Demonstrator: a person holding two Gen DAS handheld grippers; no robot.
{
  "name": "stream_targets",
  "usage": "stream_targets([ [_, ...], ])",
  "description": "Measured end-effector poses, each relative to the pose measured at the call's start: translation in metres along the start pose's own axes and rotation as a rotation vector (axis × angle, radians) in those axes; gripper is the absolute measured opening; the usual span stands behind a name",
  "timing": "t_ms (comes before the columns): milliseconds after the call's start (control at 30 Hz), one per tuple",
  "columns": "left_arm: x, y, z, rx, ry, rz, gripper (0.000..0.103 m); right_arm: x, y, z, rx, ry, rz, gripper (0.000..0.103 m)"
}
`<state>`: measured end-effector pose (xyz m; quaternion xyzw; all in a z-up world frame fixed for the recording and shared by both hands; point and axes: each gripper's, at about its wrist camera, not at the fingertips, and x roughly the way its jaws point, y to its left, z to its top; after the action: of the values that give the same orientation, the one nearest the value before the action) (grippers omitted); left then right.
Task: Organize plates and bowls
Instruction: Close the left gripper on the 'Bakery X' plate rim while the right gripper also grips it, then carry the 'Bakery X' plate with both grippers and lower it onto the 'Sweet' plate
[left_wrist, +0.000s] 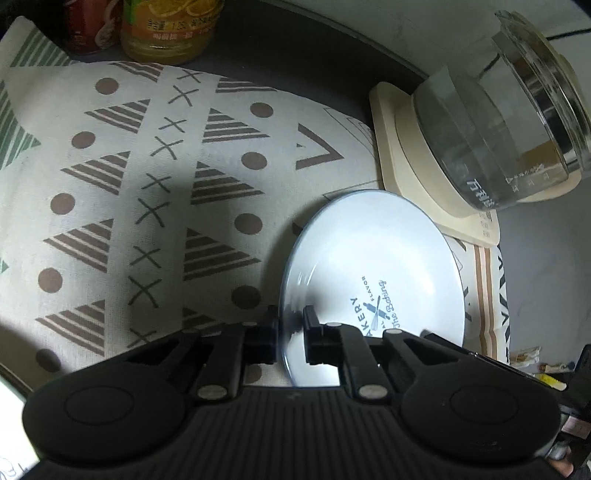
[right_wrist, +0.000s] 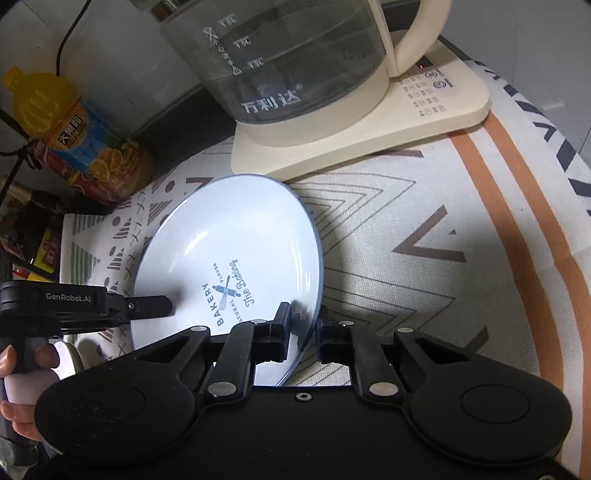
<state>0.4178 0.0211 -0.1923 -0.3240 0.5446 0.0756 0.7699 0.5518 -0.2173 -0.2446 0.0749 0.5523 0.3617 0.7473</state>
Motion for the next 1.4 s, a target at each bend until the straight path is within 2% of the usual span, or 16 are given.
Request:
stream_targets([
  [400,-0.042,-0.001,0.001,-0.024,-0.115,0.038,0.012,-0.029,0.036,0.015,-0.104,-0.056,0.05,0.012],
  [600,-0.078,0.003,-0.005,-0.051,-0.191,0.022,0.012,-0.054,0.057,0.023,-0.141,-0.101,0.09,0.012],
  [800,-0.114,0.002,-0.017,-0.065,-0.267,0.056,0.013,-0.072,0.079,0.019,-0.197,-0.12,0.152,0.013],
  [1133,-0.167,0.029,-0.048,-0.159,-0.348,0.071,0.013,-0.081,0.126,0.021,-0.294,-0.097,0.228,0.013],
  [1400,-0.2,0.061,-0.075,-0.244,-0.394,0.104,0.013,-0.082,0.166,0.005,-0.407,-0.063,0.27,0.013],
])
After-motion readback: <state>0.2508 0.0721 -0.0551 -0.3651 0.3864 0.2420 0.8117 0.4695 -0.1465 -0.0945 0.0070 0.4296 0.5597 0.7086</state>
